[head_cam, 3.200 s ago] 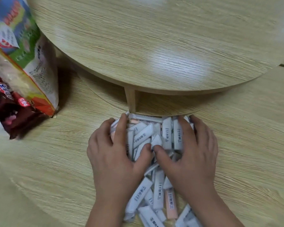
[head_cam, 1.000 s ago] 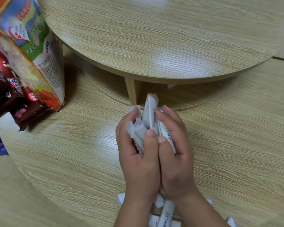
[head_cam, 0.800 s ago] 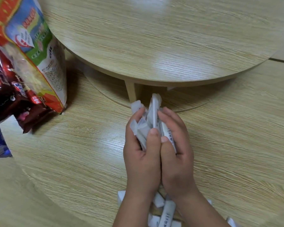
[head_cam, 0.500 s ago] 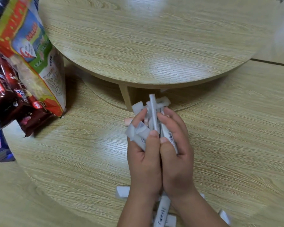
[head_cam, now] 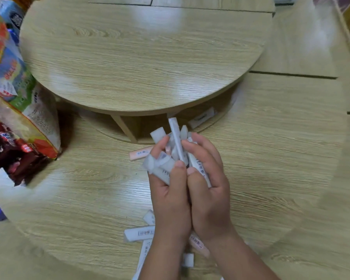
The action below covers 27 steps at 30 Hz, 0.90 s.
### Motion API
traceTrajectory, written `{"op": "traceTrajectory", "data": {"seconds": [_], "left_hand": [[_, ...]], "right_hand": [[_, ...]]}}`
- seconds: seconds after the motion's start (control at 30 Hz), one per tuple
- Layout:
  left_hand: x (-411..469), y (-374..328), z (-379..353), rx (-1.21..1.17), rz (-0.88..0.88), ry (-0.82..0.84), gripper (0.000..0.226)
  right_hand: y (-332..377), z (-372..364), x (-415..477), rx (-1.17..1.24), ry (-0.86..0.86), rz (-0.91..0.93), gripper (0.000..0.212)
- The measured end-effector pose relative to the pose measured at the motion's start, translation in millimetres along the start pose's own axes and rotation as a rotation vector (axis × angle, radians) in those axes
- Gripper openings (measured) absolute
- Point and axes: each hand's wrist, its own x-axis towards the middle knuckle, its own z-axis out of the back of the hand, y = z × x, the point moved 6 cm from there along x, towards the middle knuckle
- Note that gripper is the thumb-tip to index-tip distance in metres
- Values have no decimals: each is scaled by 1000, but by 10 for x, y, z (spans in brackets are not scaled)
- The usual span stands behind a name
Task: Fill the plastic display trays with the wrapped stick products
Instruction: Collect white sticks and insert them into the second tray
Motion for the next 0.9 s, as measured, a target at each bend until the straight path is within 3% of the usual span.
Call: {"op": "traceTrajectory", "data": {"seconds": [0.33,0.9], "left_hand": [[-531,-32,-1107,-16,-19,121,42],[-2302,-10,-4595,-104,76,373,40]], "right_hand": [[335,1198,12,-38,-140,45,36],[1364,4920,107,-13,-300,34,36]]}}
